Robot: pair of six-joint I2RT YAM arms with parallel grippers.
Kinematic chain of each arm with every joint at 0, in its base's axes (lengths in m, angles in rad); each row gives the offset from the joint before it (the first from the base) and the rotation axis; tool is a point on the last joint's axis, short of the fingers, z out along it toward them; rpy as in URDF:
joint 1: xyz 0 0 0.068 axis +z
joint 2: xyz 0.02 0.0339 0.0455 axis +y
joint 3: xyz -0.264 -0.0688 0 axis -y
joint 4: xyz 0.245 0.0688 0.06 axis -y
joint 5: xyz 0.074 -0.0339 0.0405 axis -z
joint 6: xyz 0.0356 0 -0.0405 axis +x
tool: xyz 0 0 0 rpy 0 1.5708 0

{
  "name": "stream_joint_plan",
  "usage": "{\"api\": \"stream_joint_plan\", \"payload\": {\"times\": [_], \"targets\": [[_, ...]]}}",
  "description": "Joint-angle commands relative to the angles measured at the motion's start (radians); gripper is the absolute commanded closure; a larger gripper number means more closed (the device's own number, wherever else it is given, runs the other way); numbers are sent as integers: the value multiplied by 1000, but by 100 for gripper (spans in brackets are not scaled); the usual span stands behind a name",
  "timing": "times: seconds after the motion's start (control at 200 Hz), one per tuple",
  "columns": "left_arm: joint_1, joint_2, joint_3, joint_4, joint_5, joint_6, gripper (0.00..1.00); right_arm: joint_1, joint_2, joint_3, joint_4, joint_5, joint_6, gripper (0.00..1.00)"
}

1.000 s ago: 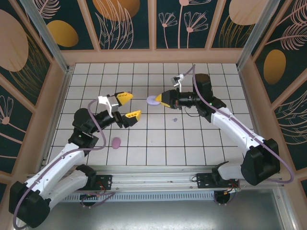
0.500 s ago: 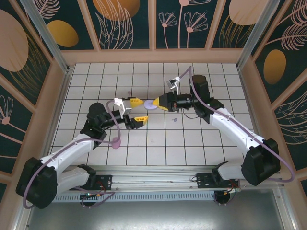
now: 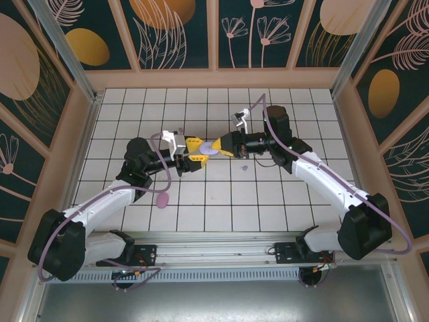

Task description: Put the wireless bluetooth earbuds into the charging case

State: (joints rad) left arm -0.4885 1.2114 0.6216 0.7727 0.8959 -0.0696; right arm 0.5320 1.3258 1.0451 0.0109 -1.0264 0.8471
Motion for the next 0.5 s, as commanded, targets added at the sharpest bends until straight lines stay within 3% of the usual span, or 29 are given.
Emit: {"api": "stream_joint_plan", "payload": {"times": [0.0, 0.115, 0.345, 0.495], "targets": [[-5, 6, 24, 48, 52, -8, 50, 10, -17, 27, 53, -17, 15, 90], [-5, 6, 23, 30, 52, 10, 47, 10, -19, 28, 55, -17, 18, 90], [-4, 6, 31, 2, 67, 26, 52, 9, -20, 24, 61, -15, 24, 90], [-5, 1, 24, -2, 54, 34, 49, 10, -20, 24, 65, -13, 28, 90]]}}
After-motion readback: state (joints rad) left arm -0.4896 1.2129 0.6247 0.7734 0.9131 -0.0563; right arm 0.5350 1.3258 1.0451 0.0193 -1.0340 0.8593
